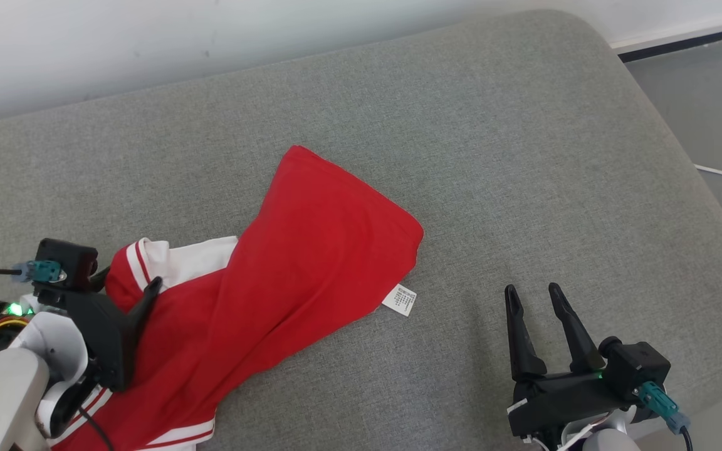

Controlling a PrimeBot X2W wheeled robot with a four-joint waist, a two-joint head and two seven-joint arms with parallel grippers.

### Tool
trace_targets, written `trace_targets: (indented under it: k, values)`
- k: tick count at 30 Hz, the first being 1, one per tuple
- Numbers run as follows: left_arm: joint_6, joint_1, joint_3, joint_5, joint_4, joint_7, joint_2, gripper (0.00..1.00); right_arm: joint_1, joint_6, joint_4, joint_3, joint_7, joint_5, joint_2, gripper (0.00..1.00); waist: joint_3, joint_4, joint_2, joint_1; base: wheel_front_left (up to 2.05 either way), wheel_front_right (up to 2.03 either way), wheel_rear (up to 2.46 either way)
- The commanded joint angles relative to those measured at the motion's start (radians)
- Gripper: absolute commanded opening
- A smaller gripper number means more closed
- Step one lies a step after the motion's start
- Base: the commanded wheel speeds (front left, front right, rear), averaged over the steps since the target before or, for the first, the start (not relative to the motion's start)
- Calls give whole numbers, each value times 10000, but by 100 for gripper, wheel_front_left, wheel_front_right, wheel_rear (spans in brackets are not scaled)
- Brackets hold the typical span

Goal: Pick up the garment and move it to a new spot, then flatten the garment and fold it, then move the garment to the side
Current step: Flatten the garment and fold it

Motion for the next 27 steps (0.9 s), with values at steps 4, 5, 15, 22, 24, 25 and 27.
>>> trace_targets:
  k: [4,5,15,22,24,25,27]
  values:
    - [8,-217,-253,-311,529,67,-65,38,-92,-22,7,-3,-5,13,33,100,30,-23,0,-1,0,0,0]
    - [9,-258,-345,-334,670,41,-102,15,-101,-22,0,8,-5,7,33,100,28,-30,0,-1,0,0,0]
    - [40,-1771,-143,-250,1113,-1804,32,0,-8,-22,-81,-134,-5,-105,33,100,5,101,0,-1,0,0,0]
    - [306,-2788,349,30,1578,-2909,301,0,-168,-22,-118,-54,-5,-86,32,100,127,93,0,-1,0,0,0]
    - [361,-2918,366,197,1805,-3193,364,0,-212,-22,-159,-27,-5,-82,33,100,210,40,0,-1,0,0,0]
    - [423,-3010,396,286,1917,-3435,371,0,-216,-22,-175,-33,-5,-86,33,100,259,19,0,-1,0,0,0]
    - [512,-3107,385,489,2229,-3862,374,0,-218,-22,-189,-38,-5,-91,32,100,349,-13,0,-1,0,0,0]
